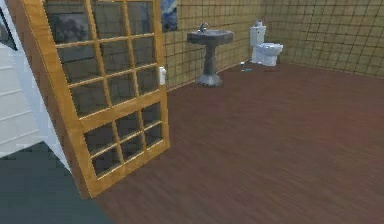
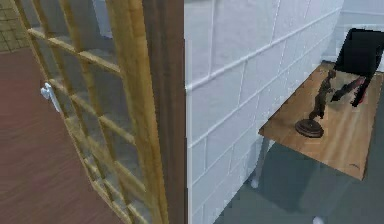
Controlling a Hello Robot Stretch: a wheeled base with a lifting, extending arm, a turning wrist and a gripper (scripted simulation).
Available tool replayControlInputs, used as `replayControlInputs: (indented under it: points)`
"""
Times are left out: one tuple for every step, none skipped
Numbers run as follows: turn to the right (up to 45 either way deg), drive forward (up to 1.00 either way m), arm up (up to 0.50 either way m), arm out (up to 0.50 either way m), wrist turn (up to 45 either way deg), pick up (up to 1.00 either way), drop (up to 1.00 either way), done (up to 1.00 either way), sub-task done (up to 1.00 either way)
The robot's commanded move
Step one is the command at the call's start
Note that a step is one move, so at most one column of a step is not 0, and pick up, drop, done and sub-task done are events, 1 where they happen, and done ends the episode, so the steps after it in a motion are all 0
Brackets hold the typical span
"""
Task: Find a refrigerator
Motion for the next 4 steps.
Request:
replayControlInputs:
  points:
    - [33.0,0.00,0.00,0.00,0.0,0.00,0.00,0.00,0.00]
    - [0.0,1.00,0.00,0.00,0.0,0.00,0.00,0.00,0.00]
    - [-12.0,0.00,0.00,0.00,0.0,0.00,0.00,0.00,0.00]
    - [0.0,0.60,0.00,0.00,0.0,0.00,0.00,0.00,0.00]
